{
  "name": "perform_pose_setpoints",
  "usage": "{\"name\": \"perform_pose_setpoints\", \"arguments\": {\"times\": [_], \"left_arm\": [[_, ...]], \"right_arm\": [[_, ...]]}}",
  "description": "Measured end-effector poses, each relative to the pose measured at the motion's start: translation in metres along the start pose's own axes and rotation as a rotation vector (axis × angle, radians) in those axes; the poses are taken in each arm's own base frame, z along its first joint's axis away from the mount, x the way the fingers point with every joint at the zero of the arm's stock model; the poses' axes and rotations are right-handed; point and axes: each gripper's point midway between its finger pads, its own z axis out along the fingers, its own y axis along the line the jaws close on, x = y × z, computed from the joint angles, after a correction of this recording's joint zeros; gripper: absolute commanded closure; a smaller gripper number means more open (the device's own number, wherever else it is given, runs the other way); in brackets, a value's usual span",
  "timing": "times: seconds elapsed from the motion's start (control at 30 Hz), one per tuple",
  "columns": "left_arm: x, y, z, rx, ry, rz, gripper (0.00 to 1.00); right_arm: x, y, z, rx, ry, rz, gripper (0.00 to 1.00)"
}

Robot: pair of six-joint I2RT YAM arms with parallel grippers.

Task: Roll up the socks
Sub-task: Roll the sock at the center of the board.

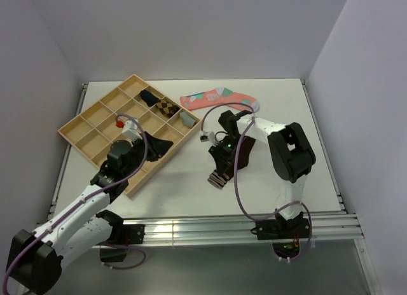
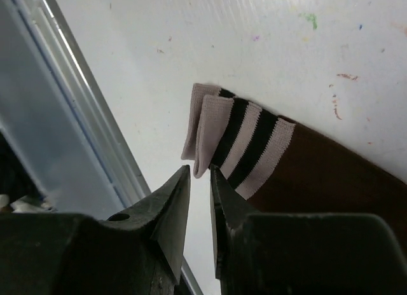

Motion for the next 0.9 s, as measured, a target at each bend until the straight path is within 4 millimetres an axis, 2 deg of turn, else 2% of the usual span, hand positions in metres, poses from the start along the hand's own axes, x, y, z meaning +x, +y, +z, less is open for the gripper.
{"name": "perform_pose_setpoints", "arguments": {"times": [0.1, 0.13, 0.23, 0.37, 0.43, 0.53, 0.67, 0.73, 0.9], "left_arm": [[0.028, -0.004, 0.009, 0.034, 0.062, 0.045, 0.72], [0.036, -0.007, 0.012, 0.047, 0.080, 0.057, 0.72], [0.058, -0.009, 0.014, 0.081, 0.120, 0.084, 0.66], [0.059, -0.007, 0.014, 0.082, 0.107, 0.094, 0.63], [0.054, -0.009, 0.013, 0.085, 0.089, 0.101, 0.61], [0.042, -0.017, 0.012, 0.080, 0.060, 0.108, 0.56], [0.007, -0.040, 0.011, 0.056, -0.013, 0.103, 0.54], [-0.014, -0.054, 0.007, 0.049, -0.056, 0.094, 0.53], [-0.067, -0.086, -0.011, 0.075, -0.170, 0.074, 0.53]], "right_arm": [[0.010, -0.006, 0.003, -0.064, 0.016, 0.063, 0.70], [0.013, -0.008, 0.002, -0.067, 0.015, 0.076, 0.65], [0.022, -0.012, -0.002, -0.032, 0.005, 0.093, 0.62], [0.025, -0.004, -0.015, 0.075, -0.031, 0.052, 0.59], [0.020, -0.001, -0.022, 0.152, -0.052, 0.011, 0.54], [0.009, 0.005, -0.023, 0.265, -0.064, -0.066, 0.47], [0.002, 0.015, 0.000, 0.333, -0.018, -0.129, 0.46], [0.002, 0.013, 0.011, 0.371, 0.009, -0.133, 0.46], [0.007, -0.003, 0.022, 0.485, 0.055, -0.115, 0.45]]}}
